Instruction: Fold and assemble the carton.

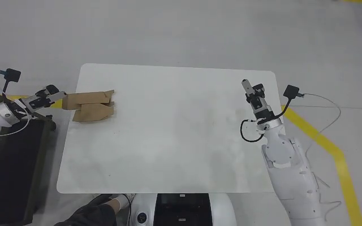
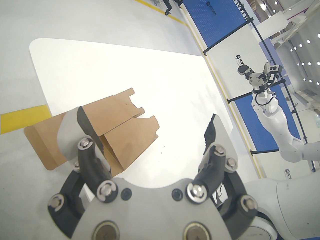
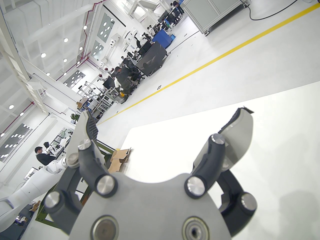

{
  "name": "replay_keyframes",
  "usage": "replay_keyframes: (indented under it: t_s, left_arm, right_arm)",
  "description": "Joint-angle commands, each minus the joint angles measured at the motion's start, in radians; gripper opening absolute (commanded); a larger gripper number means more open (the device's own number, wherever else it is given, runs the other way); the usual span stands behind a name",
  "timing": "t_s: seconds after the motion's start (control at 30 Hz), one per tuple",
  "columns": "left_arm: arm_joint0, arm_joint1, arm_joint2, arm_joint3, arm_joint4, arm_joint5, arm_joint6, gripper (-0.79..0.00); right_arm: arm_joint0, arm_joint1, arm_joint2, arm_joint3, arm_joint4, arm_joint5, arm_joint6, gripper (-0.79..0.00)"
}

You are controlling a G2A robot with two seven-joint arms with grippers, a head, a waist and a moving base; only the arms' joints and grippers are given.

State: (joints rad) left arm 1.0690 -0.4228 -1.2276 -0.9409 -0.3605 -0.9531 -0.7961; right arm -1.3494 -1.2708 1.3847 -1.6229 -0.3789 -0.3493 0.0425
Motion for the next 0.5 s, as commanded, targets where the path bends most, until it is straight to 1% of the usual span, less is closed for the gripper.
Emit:
replay_keyframes:
  t_s: [0.0,0.17,0.27,0.33,0.47]
  left_arm:
    - [0.0,0.0,0.0,0.0,0.0,0.0,0.0,0.0]
    - [0.0,0.0,0.0,0.0,0.0,0.0,0.0,0.0]
    - [0.006,-0.002,0.005,-0.027,0.021,0.062,-0.012,0.0]
    - [-0.001,-0.003,0.002,-0.024,-0.011,0.117,-0.053,0.0]
    - [-0.036,-0.007,-0.007,0.052,-0.088,0.198,-0.138,0.0]
  right_arm:
    - [0.0,0.0,0.0,0.0,0.0,0.0,0.0,0.0]
    - [0.0,0.0,0.0,0.0,0.0,0.0,0.0,0.0]
    - [0.0,0.0,0.0,0.0,0.0,0.0,0.0,0.0]
    - [0.0,0.0,0.0,0.0,0.0,0.0,0.0,0.0]
    - [0.0,0.0,0.0,0.0,0.0,0.0,0.0,0.0]
